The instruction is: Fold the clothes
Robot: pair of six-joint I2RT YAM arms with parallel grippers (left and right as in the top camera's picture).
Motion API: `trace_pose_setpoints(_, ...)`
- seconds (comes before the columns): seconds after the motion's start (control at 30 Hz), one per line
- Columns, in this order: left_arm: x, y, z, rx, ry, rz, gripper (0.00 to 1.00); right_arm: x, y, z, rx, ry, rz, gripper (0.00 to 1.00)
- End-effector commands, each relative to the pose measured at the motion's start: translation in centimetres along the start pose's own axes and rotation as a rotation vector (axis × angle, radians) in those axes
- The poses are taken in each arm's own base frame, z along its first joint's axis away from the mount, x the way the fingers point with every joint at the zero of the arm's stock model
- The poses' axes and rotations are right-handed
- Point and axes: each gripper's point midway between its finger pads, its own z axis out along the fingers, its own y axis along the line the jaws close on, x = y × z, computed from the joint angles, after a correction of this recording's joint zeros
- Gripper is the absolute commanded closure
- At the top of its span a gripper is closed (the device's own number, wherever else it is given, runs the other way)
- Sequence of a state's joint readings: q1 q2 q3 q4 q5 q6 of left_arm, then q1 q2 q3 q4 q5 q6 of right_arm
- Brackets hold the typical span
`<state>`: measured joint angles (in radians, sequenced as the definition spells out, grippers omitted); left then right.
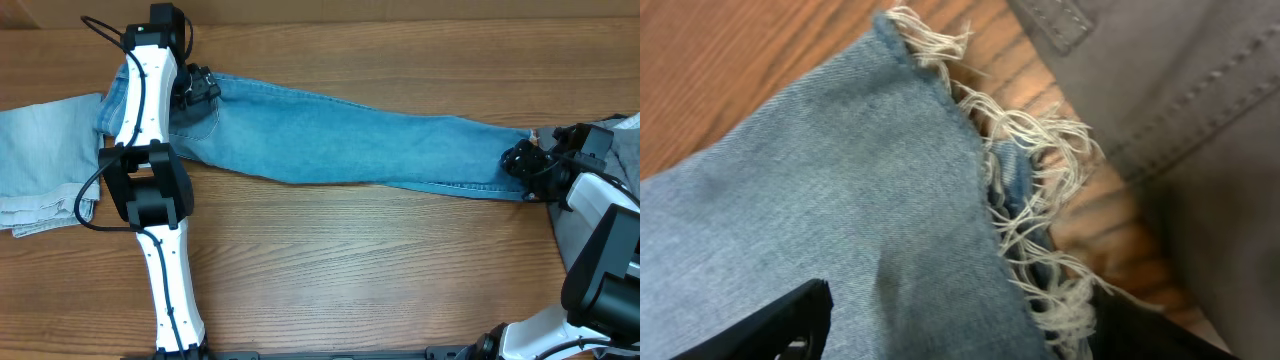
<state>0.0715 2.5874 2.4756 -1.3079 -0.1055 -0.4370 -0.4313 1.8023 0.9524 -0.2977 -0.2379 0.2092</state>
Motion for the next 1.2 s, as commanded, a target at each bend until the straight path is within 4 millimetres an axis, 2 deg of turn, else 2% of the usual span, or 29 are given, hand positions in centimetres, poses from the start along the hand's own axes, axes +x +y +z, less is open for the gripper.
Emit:
trace_pose_setpoints(0.0, 0.0, 0.1, 0.0, -0.008, -0.003, 0.031, 0.00, 1.0, -1.3, -0.6, 0.079, 0.048, 0.027, 0.09)
trace_pose_setpoints(0.07, 0.0, 0.1, 0.0, -0.008, -0.004, 0.042, 0.00, 1.6, -2.2, -1.2, 0.142, 0.075, 0.130, 0.07)
trace_pose_setpoints(0.13, 0.0, 0.2, 0.0, -0.009, -0.001, 0.042, 0.00, 4.1, -3.8, -1.8, 0.246, 0.146, 0.287, 0.07)
trace_pose_setpoints(0.17, 0.0, 0.1, 0.0, -0.008, -0.003, 0.040, 0.00, 5.5, -3.8, -1.8, 0.244, 0.189, 0.335, 0.07)
trace_pose_setpoints(0.23, -0.2, 0.0, 0.0, -0.004, -0.011, 0.041, 0.00, 6.4, -3.1, -1.5, 0.201, 0.220, 0.353, 0.09)
trace_pose_setpoints(0.5, -0.1, -0.1, 0.0, -0.002, -0.009, 0.043, 0.00, 5.1, -0.1, 0.3, -0.023, 0.140, 0.389, 0.14)
trace_pose_setpoints(0.63, -0.1, -0.1, 0.0, -0.002, -0.009, 0.043, 0.00, 4.0, 0.1, 0.8, -0.058, 0.069, 0.368, 0.18)
trace_pose_setpoints(0.77, -0.1, -0.1, 0.0, -0.002, -0.009, 0.043, 0.00, 3.1, 0.8, 0.8, -0.104, 0.039, 0.352, 0.35)
trace_pose_setpoints(0.87, -0.1, -0.1, 0.0, -0.002, -0.009, 0.043, 0.00, 2.7, 1.3, 0.7, -0.132, 0.029, 0.333, 0.53)
trace_pose_setpoints(1.03, -0.2, -0.2, 0.0, 0.001, -0.013, 0.041, 0.00, 1.9, 1.6, 0.7, -0.152, -0.007, 0.270, 0.56)
trace_pose_setpoints(1.07, -0.2, -0.3, 0.0, 0.001, -0.014, 0.039, 0.00, 1.4, 1.8, 0.6, -0.158, -0.025, 0.238, 0.69)
trace_pose_setpoints(1.1, -0.2, -0.4, -0.1, 0.002, -0.015, 0.041, 0.00, 1.1, 1.8, 0.6, -0.162, -0.040, 0.223, 0.96)
trace_pose_setpoints(1.17, -0.2, -0.4, -0.5, 0.004, -0.018, 0.043, 0.01, 0.3, 1.2, 0.4, -0.163, -0.067, 0.224, 0.96)
